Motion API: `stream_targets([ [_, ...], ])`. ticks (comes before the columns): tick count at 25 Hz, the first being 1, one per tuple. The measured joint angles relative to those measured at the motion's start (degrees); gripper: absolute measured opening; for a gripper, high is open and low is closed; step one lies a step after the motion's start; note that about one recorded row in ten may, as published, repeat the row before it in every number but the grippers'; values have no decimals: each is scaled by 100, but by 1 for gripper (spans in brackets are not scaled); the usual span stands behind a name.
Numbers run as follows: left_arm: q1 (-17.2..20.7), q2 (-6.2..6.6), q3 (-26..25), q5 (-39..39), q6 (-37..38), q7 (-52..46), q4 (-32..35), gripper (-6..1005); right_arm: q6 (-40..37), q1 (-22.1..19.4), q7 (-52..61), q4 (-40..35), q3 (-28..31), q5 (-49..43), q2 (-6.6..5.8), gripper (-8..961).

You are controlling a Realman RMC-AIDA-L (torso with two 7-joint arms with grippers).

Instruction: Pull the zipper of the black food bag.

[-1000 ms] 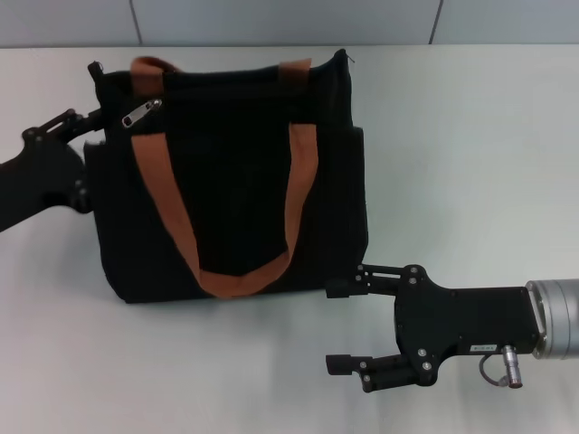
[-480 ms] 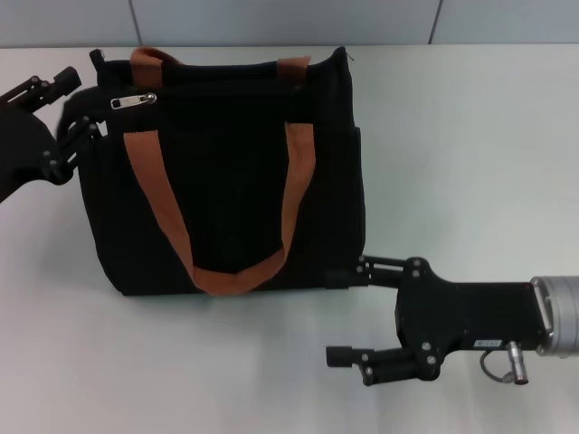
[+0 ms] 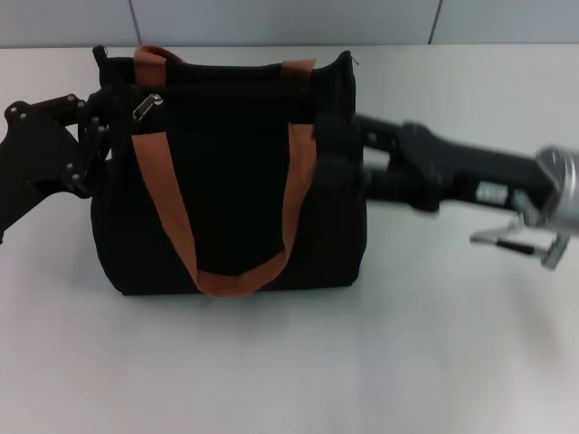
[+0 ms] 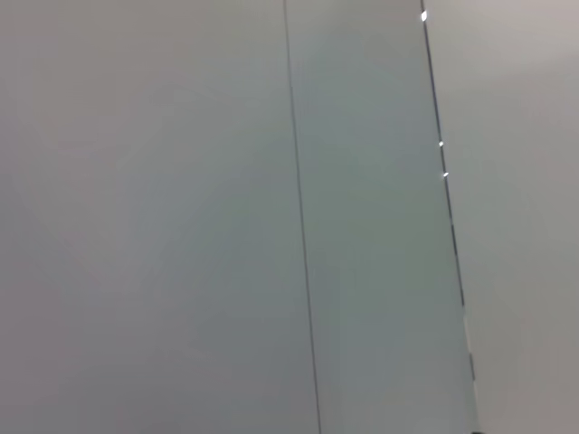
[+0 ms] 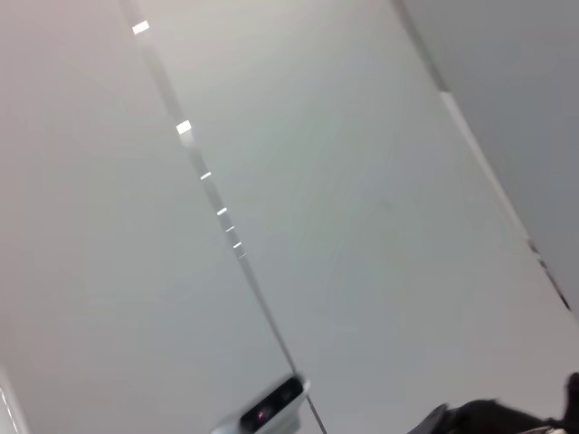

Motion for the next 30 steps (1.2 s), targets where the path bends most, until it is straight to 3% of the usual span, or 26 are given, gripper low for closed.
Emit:
stream_targets([
  [7, -20, 22, -47, -21, 104, -52, 34, -1, 718, 762, 2582, -719, -74, 26, -9, 808],
  [13, -33, 24, -49, -24, 78, -52, 38, 4, 1335, 1421, 4599, -1082, -882, -63, -60, 808],
  [18, -17, 17, -50, -27, 98, -9, 27, 9, 1609, 1678, 5519, -1057, -1194, -67, -38, 808],
  [22, -18, 15, -50, -33, 79, -7, 7, 12, 1771, 1748, 5961, -1058, -1281, -67, -23, 644],
  [28, -10, 14, -50, -34, 74, -4, 7, 17, 2258, 1831, 6598, -943, -1744, -43, 32, 493],
  [30, -13, 8, -50, -36, 71, 2, 1, 19, 2382, 1905, 6644, -777, -1783, -36, 43, 493],
])
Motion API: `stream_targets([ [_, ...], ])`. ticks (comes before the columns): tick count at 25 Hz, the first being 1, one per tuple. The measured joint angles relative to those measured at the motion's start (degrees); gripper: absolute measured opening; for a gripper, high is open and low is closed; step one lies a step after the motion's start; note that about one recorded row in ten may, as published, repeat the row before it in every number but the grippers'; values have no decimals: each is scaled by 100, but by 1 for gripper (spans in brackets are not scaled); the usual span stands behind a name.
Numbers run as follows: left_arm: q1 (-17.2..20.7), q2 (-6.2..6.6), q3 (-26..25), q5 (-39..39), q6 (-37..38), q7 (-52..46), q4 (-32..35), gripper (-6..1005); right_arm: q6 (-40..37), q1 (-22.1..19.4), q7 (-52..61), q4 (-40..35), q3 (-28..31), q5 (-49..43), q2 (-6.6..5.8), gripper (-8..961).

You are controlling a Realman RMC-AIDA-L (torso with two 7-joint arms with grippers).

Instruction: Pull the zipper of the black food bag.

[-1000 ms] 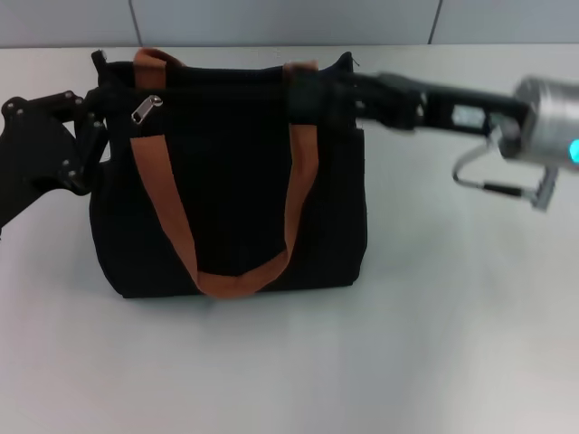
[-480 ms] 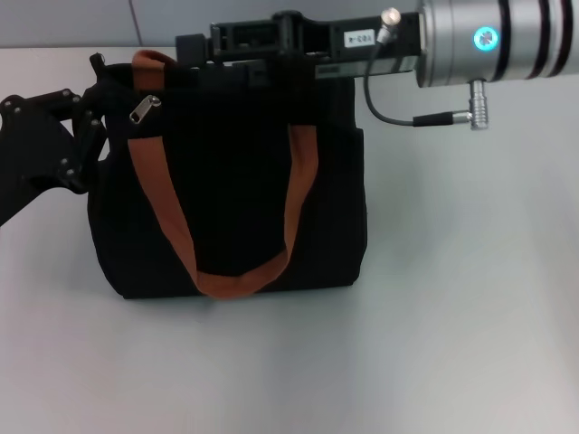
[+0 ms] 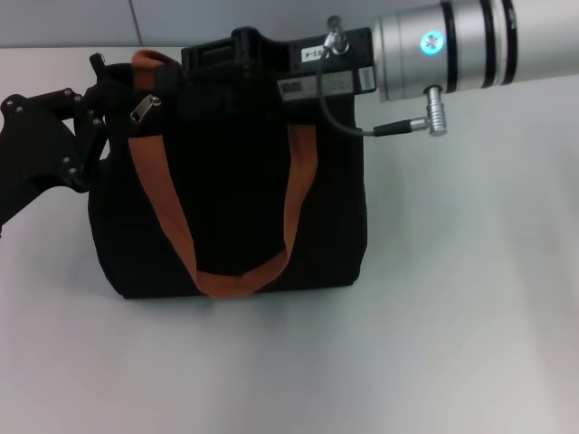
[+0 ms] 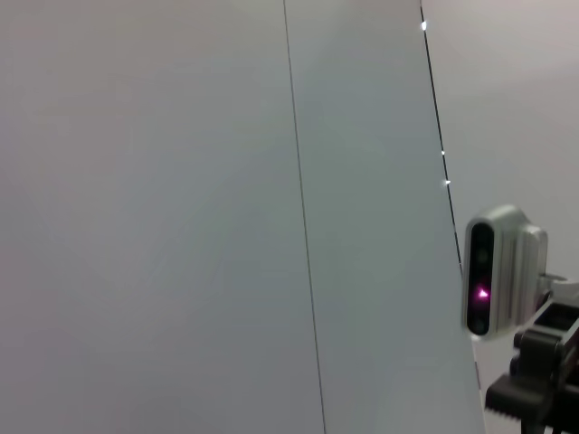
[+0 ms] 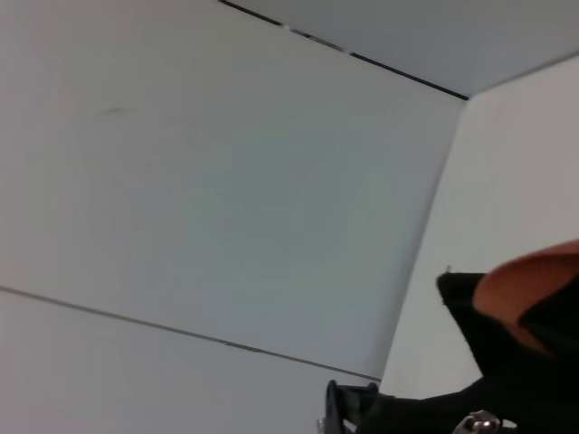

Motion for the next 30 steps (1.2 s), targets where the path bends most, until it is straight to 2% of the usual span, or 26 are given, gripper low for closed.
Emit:
stream_targets([
  [8, -25, 1, 5, 0, -18, 0, -2, 26, 328, 254, 33, 472, -50, 144, 28, 492],
  [18, -45, -6, 26, 1, -26, 0, -2, 35, 507, 365, 33, 721, -142, 250, 27, 478],
  [25, -53, -8, 14, 2, -23, 0, -6, 41, 577, 385, 37, 861, -193, 264, 27, 297],
  [30, -106, -9, 55, 3, 90, -11, -76, 45, 625, 391, -74, 991, -211, 477, 27, 297],
])
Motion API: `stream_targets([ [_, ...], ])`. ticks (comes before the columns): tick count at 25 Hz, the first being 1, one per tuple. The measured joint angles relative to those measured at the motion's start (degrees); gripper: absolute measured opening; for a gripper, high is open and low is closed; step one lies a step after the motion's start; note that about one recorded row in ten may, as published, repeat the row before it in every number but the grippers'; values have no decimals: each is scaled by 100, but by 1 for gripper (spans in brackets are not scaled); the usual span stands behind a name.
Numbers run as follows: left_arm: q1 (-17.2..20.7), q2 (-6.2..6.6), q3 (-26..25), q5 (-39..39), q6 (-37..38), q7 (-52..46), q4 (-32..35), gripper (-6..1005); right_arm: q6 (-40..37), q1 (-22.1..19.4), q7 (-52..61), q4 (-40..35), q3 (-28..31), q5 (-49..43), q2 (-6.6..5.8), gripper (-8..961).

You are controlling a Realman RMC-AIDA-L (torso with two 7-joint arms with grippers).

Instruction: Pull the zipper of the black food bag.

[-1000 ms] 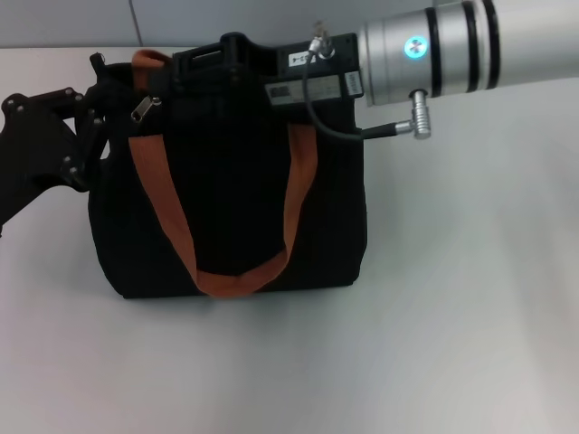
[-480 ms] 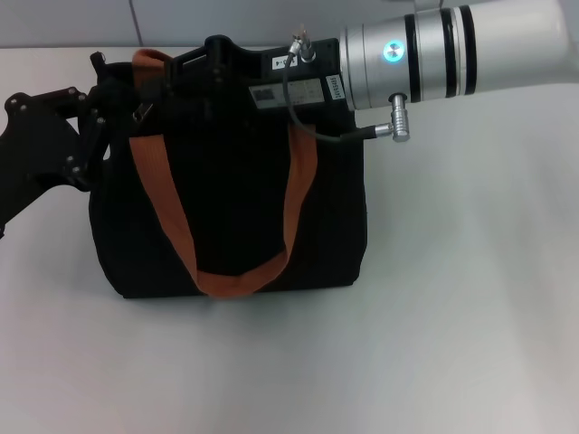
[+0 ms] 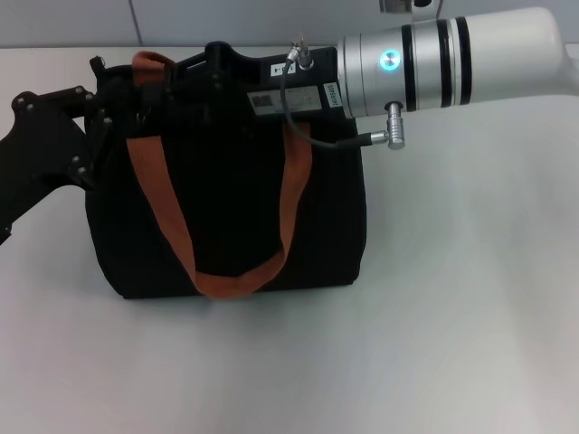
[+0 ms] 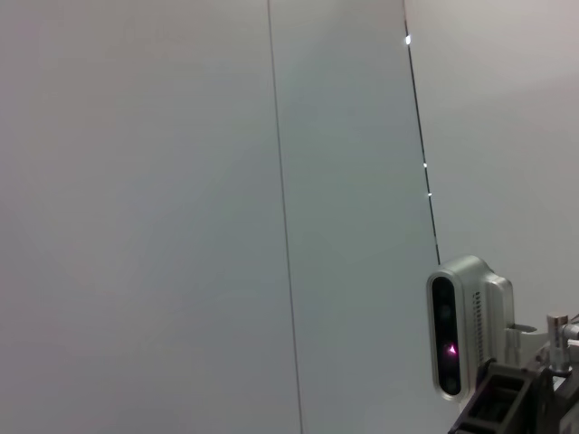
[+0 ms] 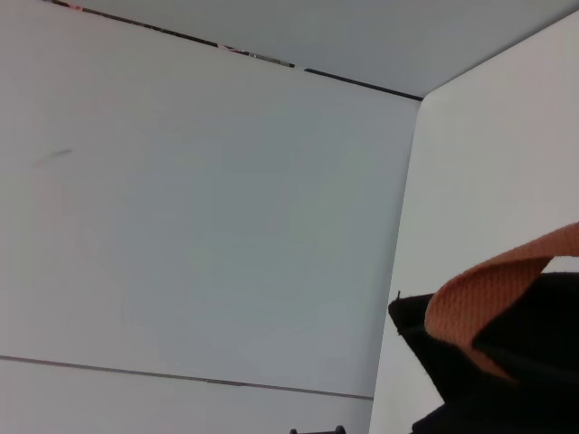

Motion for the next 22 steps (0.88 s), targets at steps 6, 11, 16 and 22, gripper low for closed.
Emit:
stream_targets([
  [6, -108, 4, 2, 9, 18, 7, -114, 50, 31, 15, -25, 26, -156, 109, -4, 285],
  [11, -145, 9, 5, 12, 16, 8, -138, 55, 114, -70, -31, -42, -713, 611, -1, 276],
  [16, -102, 1, 8, 3, 60, -4, -138, 59, 124, -133, -44, -140, -798, 675, 6, 266],
  [22, -78, -8, -8, 6, 43, 1, -146, 64, 210, -156, -110, -129, -807, 717, 10, 254],
])
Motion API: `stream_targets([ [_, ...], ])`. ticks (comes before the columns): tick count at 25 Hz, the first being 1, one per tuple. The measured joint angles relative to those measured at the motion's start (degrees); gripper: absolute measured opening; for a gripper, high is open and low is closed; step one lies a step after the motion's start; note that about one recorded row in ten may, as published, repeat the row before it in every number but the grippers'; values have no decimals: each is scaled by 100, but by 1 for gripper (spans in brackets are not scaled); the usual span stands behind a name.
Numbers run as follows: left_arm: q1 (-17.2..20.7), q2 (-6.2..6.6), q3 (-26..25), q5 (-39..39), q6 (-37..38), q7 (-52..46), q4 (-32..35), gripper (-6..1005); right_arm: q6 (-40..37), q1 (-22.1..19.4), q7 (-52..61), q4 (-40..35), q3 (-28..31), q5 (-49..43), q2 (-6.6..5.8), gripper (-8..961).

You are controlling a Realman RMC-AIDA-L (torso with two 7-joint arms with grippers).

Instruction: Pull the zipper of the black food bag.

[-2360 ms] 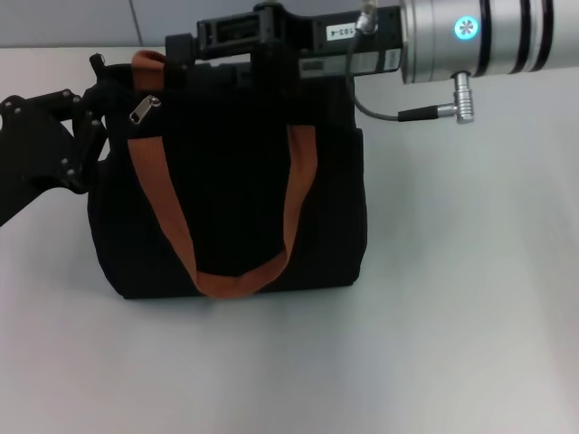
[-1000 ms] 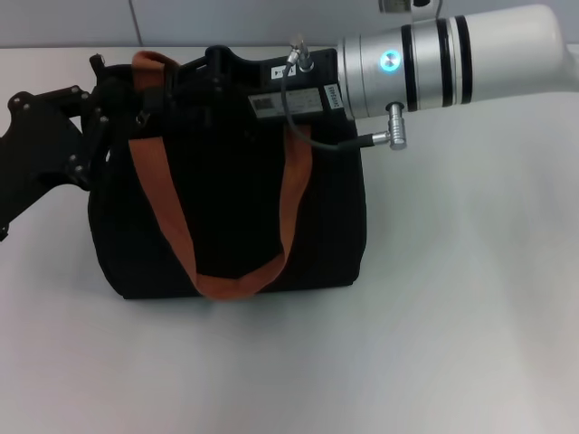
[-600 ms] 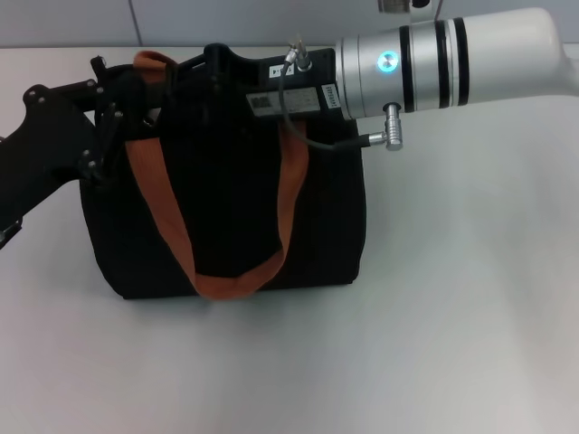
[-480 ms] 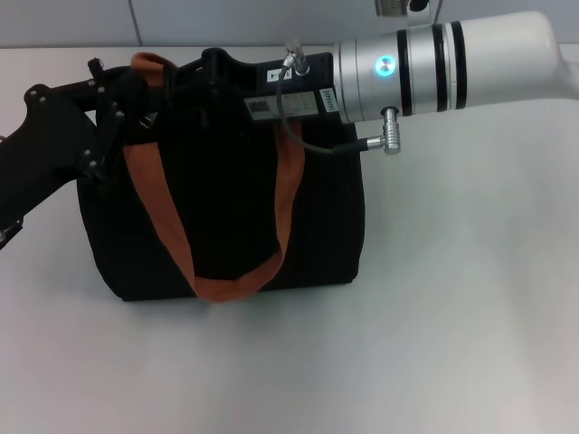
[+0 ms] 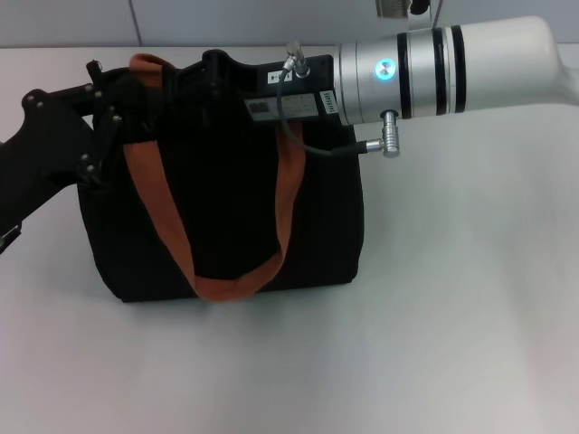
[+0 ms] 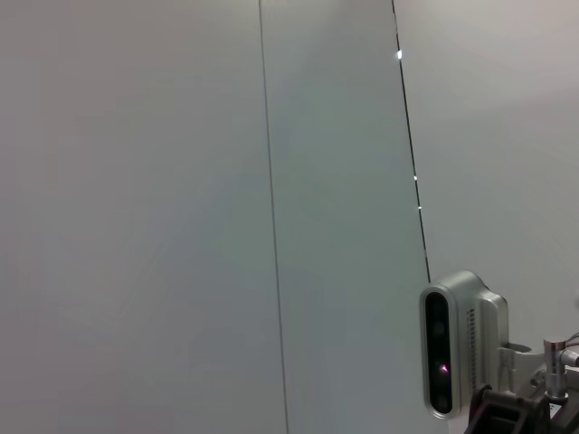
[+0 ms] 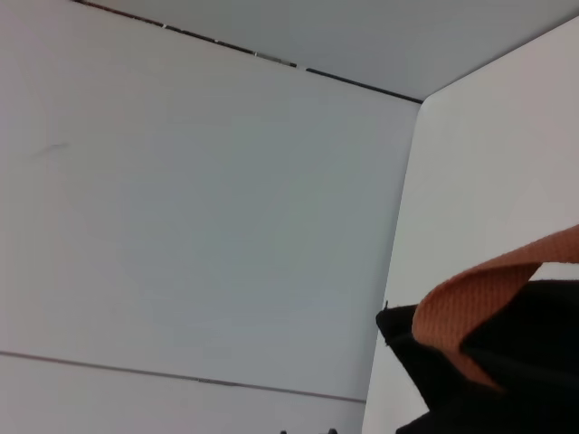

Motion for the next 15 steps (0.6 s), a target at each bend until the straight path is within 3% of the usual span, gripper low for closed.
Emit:
stream_targets([
  [15, 33, 4, -37, -3, -35, 7, -84, 77, 167, 18, -149, -34, -251, 120, -1, 214],
])
